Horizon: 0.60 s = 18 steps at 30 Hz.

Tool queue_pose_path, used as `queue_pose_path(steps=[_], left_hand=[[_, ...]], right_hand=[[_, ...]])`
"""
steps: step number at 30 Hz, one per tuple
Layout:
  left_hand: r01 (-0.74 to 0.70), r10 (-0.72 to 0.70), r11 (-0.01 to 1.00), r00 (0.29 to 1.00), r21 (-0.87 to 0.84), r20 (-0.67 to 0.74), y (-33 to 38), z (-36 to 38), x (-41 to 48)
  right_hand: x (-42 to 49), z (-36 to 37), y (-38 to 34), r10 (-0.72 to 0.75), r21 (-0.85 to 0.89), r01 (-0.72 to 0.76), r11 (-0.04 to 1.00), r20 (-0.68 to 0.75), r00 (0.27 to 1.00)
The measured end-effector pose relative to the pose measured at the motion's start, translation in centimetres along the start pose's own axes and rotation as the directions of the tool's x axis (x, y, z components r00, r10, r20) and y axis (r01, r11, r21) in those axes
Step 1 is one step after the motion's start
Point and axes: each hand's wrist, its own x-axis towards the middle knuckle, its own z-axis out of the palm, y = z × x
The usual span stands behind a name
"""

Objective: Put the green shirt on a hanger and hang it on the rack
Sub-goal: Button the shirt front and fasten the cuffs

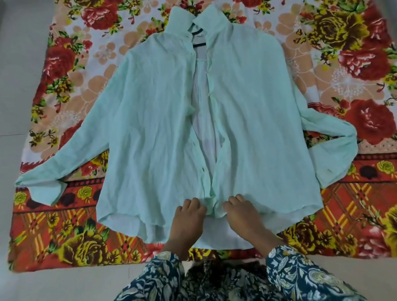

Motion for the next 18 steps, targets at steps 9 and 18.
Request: queue_pose_path(steps=[9,18], left_hand=[[-0.313,0.31,0.948,0.949,0.061,0.05,-0.8,-0.7,-3.5],[-0.093,0.069,0.991,0.972,0.095,0.227,1.1,-1.1,-2.9]], right_hand=[[-3.7,-1.0,0.4,-0.061,0.021,0.058,0.998,0.137,0.989],[-3.7,-1.0,0.1,0.072,0.056,-0.081,0.995,0.142,0.987]])
